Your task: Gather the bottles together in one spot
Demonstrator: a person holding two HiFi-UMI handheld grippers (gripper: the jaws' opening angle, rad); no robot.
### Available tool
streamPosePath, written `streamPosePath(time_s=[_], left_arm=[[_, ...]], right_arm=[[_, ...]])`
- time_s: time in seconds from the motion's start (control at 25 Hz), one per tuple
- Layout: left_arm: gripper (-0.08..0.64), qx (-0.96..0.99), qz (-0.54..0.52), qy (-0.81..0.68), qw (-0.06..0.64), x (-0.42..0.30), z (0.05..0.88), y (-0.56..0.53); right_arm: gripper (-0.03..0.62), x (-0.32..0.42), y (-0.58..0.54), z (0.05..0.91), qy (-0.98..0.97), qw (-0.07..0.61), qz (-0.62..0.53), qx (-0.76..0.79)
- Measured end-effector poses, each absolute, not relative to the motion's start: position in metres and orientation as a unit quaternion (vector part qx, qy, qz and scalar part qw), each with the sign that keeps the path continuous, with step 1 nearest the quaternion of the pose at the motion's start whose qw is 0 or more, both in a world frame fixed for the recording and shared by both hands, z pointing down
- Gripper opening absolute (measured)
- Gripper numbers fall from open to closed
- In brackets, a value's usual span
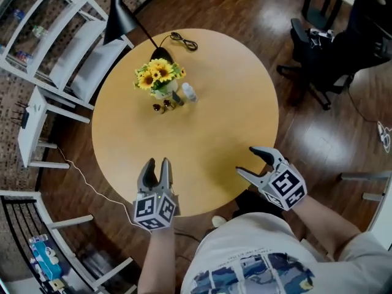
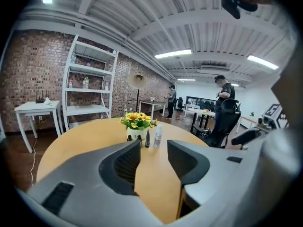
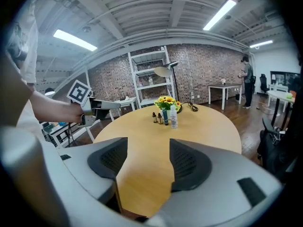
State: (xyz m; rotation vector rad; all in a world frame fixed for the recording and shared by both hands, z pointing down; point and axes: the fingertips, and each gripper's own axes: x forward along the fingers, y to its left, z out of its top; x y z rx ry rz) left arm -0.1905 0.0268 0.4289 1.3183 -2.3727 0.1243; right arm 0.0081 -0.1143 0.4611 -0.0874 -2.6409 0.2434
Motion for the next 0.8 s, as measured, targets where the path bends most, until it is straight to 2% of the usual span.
streamPosePath(time_s=[0.48,0.8], left_arm=[[0.169,0.49,0.035,-0.845,0.211,-0.084,0.4,0.263],[0.172,0.5,0.016,-0.832,0.24,-0.043,0.412,0.346]], right_arm=[[0.302,0.086,0.017,0.407,-0.97,0.228,0.056,0.059],[0.301,0.134,0.084,0.404,-0.965,0.232,0.077,0.095]])
